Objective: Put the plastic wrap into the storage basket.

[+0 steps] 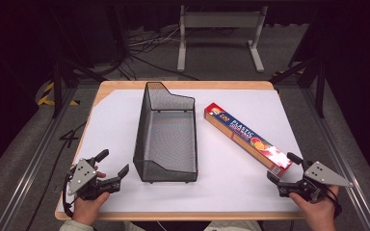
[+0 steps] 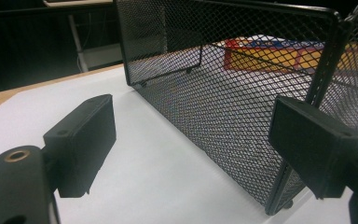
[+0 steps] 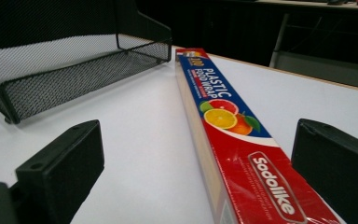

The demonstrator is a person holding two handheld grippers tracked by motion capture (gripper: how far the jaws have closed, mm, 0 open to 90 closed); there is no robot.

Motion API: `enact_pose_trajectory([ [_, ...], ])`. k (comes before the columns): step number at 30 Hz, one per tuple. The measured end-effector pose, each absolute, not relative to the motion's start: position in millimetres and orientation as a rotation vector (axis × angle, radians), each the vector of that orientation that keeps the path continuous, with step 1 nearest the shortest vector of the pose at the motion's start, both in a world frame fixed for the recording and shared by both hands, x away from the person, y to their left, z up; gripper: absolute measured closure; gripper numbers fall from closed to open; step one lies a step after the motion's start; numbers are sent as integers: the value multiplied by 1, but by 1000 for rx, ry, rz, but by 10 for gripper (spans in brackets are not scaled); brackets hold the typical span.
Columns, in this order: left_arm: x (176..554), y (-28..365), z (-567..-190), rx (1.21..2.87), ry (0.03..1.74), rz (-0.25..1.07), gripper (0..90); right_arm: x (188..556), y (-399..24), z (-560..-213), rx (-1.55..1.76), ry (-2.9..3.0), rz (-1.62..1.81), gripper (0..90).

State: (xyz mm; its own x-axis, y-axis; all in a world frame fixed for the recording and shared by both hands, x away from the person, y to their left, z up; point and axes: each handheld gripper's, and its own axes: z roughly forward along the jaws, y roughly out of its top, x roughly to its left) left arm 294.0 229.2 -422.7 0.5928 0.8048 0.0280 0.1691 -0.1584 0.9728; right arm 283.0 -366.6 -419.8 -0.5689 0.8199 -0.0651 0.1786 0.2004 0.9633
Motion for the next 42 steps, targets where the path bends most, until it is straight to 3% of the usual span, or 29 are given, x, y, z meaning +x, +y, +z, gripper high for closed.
enact_pose_trajectory([
  [31, 294, 228, -423, 1666, 832, 703, 161, 286, -359, -418, 901, 1932, 1392, 61],
  [42, 295, 228, -425, 1673, 851, 700, 162, 309, -352, -378, 934, 1950, 1407, 57],
])
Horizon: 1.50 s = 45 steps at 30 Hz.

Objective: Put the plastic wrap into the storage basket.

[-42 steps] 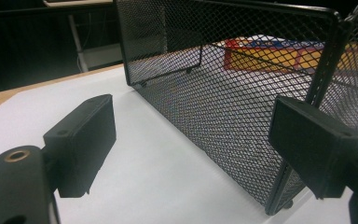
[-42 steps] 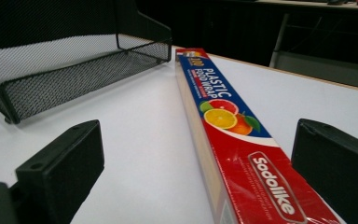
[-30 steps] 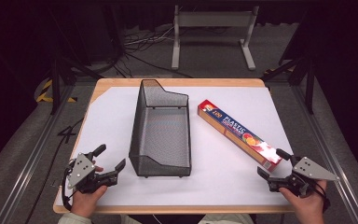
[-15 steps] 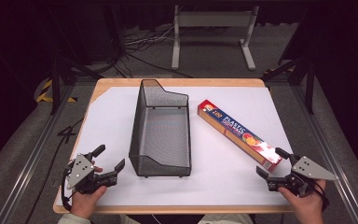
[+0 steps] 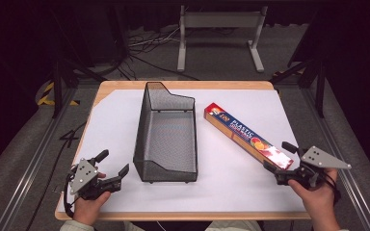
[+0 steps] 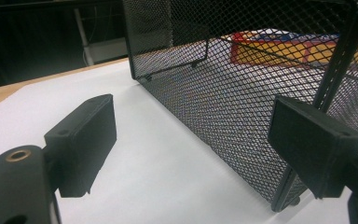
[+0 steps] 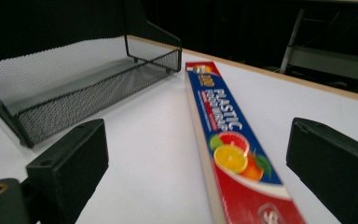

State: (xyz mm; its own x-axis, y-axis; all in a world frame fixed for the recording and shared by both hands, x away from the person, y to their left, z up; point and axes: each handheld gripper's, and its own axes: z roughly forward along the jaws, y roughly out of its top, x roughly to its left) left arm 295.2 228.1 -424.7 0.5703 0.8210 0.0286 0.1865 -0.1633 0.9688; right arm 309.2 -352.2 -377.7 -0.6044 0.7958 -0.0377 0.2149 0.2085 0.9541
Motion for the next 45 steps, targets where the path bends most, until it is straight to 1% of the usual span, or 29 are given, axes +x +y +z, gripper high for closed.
enact_pose_trajectory([
  [8, 293, 231, -425, 1666, 868, 705, 162, 333, -347, -351, 912, 1963, 1421, 47],
  [17, 293, 230, -426, 1671, 871, 708, 164, 354, -346, -337, 939, 1996, 1436, 25],
  [23, 295, 229, -427, 1677, 872, 709, 164, 382, -339, -329, 983, 2128, 1282, 40],
  [28, 294, 230, -427, 1679, 874, 709, 164, 406, -331, -327, 1034, 2194, 1212, 50],
  [30, 294, 230, -427, 1675, 874, 712, 164, 410, -329, -326, 1036, 2204, 1192, 48],
  [31, 294, 230, -427, 1674, 873, 713, 164, 419, -326, -324, 1037, 2229, 1150, 49],
  [39, 294, 232, -427, 1676, 876, 720, 167, 439, -319, -323, 1080, 2264, 1115, 48],
  [45, 294, 231, -428, 1683, 875, 722, 167, 448, -314, -331, 1007, 2255, 1113, 54],
])
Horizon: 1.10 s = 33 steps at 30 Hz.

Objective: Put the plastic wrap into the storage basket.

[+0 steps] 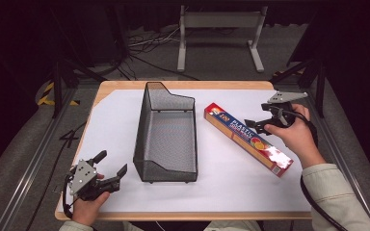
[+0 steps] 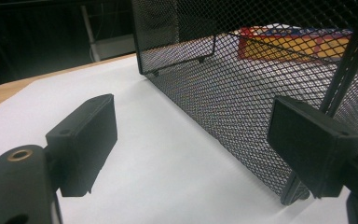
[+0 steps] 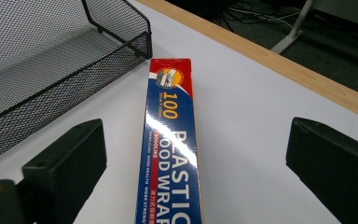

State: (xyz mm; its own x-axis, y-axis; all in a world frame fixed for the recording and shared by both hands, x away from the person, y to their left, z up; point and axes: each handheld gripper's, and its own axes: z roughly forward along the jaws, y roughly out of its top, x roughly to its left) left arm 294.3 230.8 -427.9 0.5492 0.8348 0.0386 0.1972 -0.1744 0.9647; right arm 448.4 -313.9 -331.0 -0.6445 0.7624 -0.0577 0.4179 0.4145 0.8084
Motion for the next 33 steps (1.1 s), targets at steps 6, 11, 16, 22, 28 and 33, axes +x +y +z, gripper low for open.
enact_pose_trajectory([
  [6, 295, 231, -428, 1686, 872, 717, 170, 459, -310, -345, 1047, 2302, 1063, 52],
  [11, 294, 231, -428, 1689, 871, 722, 170, 463, -306, -357, 1105, 2357, 1037, 50],
  [16, 295, 231, -428, 1687, 873, 722, 170, 464, -303, -367, 1110, 2392, 994, 49],
  [22, 295, 231, -428, 1688, 873, 723, 170, 468, -298, -384, 1136, 2449, 905, 50],
  [28, 295, 231, -429, 1689, 872, 724, 170, 469, -294, -393, 1136, 2487, 838, 65],
  [33, 295, 231, -429, 1689, 874, 723, 170, 469, -292, -398, 1146, 2510, 794, 116],
])
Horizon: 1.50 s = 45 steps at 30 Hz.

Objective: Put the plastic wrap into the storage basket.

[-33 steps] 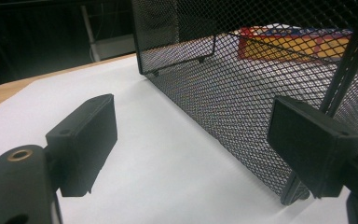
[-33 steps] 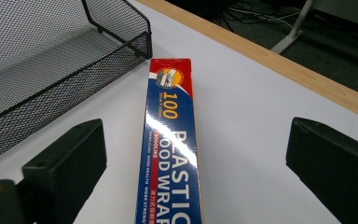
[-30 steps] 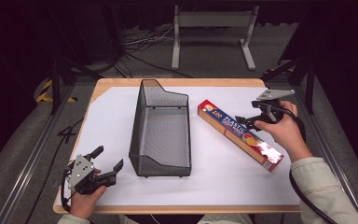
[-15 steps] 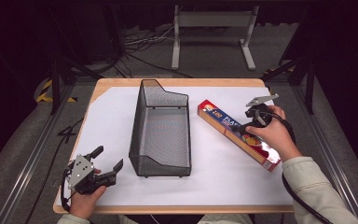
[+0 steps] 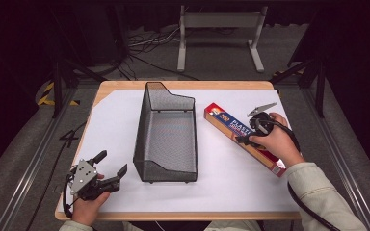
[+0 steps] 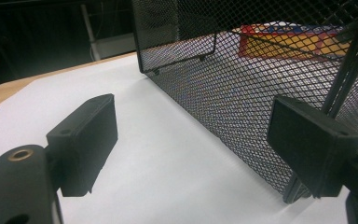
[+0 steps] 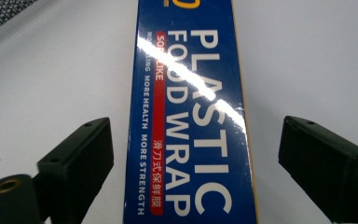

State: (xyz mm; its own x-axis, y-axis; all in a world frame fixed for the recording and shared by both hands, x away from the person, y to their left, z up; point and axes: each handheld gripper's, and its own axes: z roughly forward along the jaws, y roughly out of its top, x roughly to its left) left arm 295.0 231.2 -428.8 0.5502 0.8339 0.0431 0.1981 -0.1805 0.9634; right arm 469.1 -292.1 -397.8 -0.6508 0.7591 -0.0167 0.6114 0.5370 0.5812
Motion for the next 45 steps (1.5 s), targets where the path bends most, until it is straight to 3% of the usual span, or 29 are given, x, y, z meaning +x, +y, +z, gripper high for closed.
enact_pose_trajectory([
  [4, 296, 231, -430, 1690, 874, 725, 170, 469, -292, -403, 1144, 2532, 754, 132],
  [16, 295, 231, -430, 1689, 874, 724, 169, 469, -290, -408, 1143, 2613, 670, 357],
  [34, 295, 231, -430, 1685, 877, 727, 169, 464, -288, -403, 1208, 2572, 659, 399],
  [45, 295, 230, -430, 1685, 877, 726, 169, 451, -293, -373, 1295, 2502, 755, 399],
])
